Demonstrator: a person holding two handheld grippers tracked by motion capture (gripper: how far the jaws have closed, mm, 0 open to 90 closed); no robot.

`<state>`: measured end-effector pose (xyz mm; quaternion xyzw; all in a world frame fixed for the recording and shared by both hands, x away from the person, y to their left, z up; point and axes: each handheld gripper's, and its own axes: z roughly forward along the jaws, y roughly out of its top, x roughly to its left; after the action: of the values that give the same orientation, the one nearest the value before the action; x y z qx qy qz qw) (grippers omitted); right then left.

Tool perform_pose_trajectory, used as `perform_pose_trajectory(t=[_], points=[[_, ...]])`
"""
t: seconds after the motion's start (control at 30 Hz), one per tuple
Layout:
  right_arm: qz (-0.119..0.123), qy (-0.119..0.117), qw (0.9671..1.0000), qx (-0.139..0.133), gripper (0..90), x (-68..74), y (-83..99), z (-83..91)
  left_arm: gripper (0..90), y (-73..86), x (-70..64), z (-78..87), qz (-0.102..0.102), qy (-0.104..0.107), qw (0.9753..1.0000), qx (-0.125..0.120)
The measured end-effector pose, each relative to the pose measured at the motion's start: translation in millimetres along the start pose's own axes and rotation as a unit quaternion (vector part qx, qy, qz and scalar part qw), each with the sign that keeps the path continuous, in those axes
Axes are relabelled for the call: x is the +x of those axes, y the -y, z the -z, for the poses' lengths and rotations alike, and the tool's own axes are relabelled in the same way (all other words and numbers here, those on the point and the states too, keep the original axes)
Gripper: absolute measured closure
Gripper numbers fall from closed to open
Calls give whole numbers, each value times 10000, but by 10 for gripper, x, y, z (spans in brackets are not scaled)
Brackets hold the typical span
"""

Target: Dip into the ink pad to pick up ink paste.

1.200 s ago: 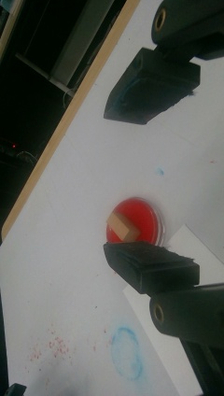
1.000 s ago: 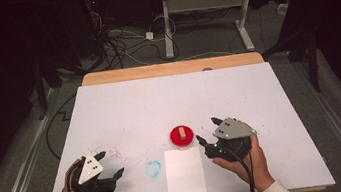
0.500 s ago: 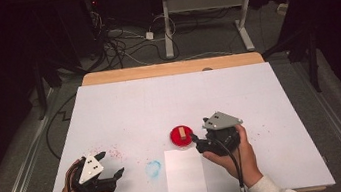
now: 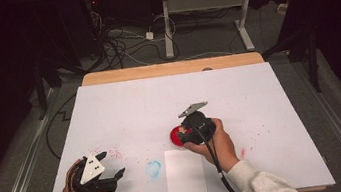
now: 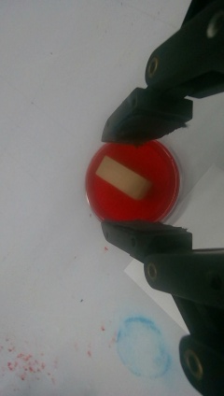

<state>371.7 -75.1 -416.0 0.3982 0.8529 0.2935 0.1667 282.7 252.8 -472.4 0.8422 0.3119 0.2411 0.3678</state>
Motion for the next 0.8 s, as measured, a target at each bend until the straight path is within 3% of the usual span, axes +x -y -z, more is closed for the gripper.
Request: perform_pose_trajectory(t=[0.17, 0.23, 0.57, 0.8], points=[[72, 112, 9998, 112, 557, 63, -6, -137, 202, 2, -4, 26, -12, -35, 10000, -8], [-19, 125, 9998, 166, 591, 69, 4, -181, 202, 1, -2, 26, -15, -32, 10000, 31], [-87, 218, 9995, 197, 722, 15, 40, -278, 201, -1, -17, -6, -45, -46, 9999, 117], [-159, 219, 9994, 229, 763, -46, 52, -329, 201, 0, -22, -16, -77, -32, 9999, 143]])
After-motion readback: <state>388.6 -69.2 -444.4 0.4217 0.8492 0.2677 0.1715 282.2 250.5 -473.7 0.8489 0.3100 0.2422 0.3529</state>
